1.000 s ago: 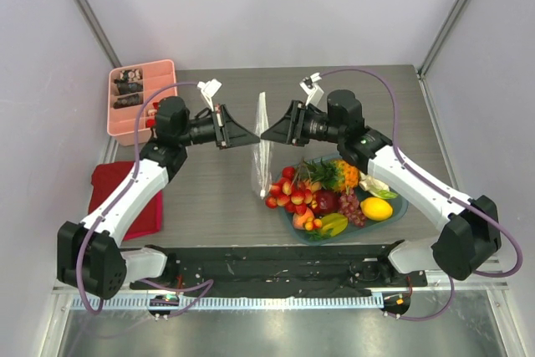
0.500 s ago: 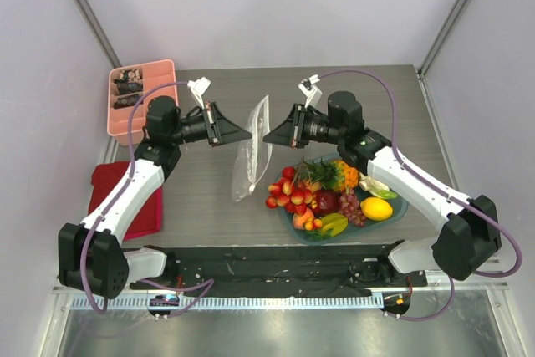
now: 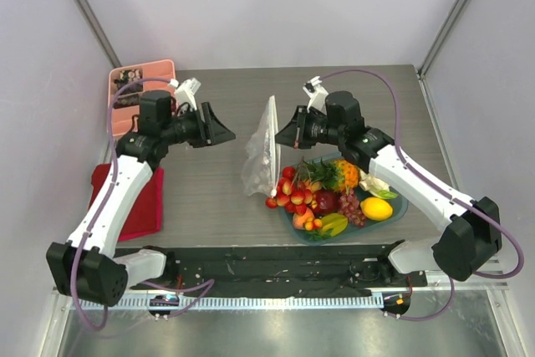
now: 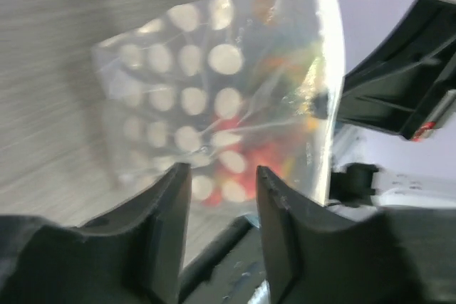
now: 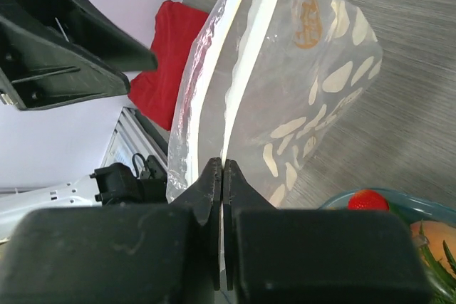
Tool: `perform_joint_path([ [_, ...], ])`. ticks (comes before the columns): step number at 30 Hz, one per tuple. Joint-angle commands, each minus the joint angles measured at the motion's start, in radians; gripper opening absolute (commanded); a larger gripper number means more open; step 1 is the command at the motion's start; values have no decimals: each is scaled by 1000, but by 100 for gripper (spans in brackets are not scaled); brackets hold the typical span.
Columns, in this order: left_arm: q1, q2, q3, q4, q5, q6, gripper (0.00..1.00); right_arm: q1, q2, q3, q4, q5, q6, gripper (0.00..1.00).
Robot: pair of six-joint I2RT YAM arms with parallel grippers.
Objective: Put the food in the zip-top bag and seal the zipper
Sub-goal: Pick up the zipper food storage bag at the center of the board, then open the zipper of the food storage bag at the center of the board.
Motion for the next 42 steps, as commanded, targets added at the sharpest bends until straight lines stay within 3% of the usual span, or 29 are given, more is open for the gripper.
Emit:
perform_joint_path([
  [1,-109,-75,140,-196,-319,204,55,27,-24,24,70,4,4,1],
  [3,-234,-73,195,-241,-465,243,59,34,-18,20,98,-4,21,1],
  [6,-331,-40,247,-269,-547,278,63,40,-10,25,136,-16,45,1],
  [8,-345,-22,277,-275,-587,272,68,50,-1,40,150,-22,53,1],
  [17,-416,93,424,-319,-679,201,71,85,-3,65,115,39,22,1],
  [24,-503,124,479,-324,-851,208,74,114,8,85,74,123,5,1],
  [29,-555,155,492,-327,-954,227,74,123,23,105,75,145,18,1],
  [42,-557,239,493,-324,-1135,255,62,165,31,126,31,287,51,1],
])
